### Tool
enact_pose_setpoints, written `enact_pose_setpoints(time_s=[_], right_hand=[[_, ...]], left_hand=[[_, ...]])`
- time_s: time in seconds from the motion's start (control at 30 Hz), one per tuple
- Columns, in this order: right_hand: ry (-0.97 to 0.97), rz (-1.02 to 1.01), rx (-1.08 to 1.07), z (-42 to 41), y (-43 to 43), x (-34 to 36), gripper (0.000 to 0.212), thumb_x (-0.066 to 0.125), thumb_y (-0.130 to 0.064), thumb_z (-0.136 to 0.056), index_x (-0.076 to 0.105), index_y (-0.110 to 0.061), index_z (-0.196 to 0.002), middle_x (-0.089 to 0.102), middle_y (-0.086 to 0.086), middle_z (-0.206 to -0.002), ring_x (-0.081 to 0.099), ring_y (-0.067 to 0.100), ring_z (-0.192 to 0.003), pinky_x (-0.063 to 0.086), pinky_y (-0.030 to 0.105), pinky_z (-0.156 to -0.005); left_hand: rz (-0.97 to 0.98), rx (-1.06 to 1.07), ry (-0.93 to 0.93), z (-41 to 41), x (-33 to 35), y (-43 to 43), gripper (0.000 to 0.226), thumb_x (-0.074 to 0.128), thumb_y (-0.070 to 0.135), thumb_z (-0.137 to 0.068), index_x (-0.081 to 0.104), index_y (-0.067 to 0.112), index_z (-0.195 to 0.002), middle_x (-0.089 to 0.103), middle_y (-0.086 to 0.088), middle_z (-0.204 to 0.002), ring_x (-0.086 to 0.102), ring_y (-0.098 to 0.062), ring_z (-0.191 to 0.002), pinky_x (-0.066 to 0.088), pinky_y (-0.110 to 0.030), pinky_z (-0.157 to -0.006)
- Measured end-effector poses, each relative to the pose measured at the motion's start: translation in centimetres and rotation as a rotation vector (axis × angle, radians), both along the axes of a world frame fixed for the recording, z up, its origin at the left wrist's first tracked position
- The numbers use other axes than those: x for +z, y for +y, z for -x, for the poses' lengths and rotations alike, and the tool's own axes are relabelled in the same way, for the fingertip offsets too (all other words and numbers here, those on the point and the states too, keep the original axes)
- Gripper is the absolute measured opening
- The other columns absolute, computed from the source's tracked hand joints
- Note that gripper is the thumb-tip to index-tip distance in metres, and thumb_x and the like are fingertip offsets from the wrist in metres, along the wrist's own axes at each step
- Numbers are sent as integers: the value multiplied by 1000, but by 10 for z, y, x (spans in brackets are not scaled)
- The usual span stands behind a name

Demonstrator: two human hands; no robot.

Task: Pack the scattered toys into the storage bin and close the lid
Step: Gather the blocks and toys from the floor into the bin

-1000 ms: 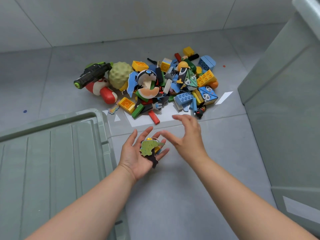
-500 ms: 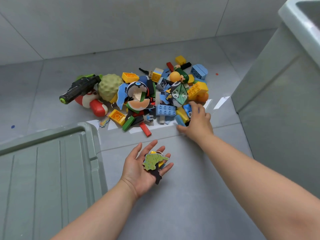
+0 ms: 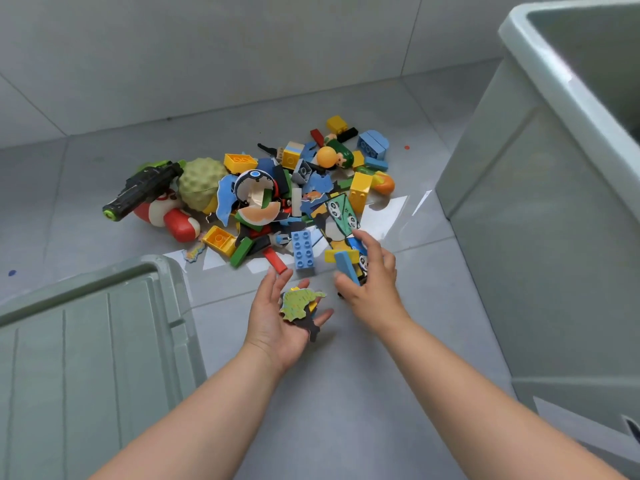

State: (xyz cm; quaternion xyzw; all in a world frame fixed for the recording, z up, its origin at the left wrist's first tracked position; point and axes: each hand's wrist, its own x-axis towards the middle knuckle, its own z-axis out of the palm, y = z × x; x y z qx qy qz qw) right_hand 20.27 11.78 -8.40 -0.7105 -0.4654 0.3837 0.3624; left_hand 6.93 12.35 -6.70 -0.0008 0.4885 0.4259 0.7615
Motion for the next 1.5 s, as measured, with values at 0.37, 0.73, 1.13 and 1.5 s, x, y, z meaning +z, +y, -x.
enact_pose_setpoints(time_s=[0.37, 0.73, 1.13, 1.5], right_hand=[[-39, -384, 21, -13, -18, 196, 63, 57, -39, -67, 29, -54, -121, 20, -10, -128, 22, 12, -121, 24, 21, -104], [-222, -184, -153, -223, -91, 302, 77, 79, -27, -67, 35, -42, -129, 32, -1, -123, 47, 16, -116, 37, 29, -106], [316, 231, -257, -308, -170, 221, 92, 72, 1, -75, 18, -23, -145, 37, 1, -145, 43, 20, -126, 43, 35, -100], [124, 106, -42, -251, -92, 293, 57, 62, 5, -82, 42, -27, -125, 56, 4, -118, 63, 11, -92, 49, 19, -73]], left_hand=[[-494, -176, -116, -84, 200, 15, 52, 46, 60, -80, 68, 19, -103, 71, -2, -99, 70, -20, -90, 54, -41, -82], [-368, -547, -252, -280, 284, -30, 52, 44, 58, -89, 63, 14, -109, 70, -10, -97, 70, -23, -84, 59, -36, -73], [12, -765, 165, -329, 206, -73, 52, 38, 48, -96, 57, 2, -112, 70, -15, -93, 64, -34, -93, 48, -39, -67], [-276, -494, 38, -135, 229, 12, 45, 38, 39, -96, 52, 14, -131, 54, -15, -133, 44, -31, -129, 33, -43, -107]])
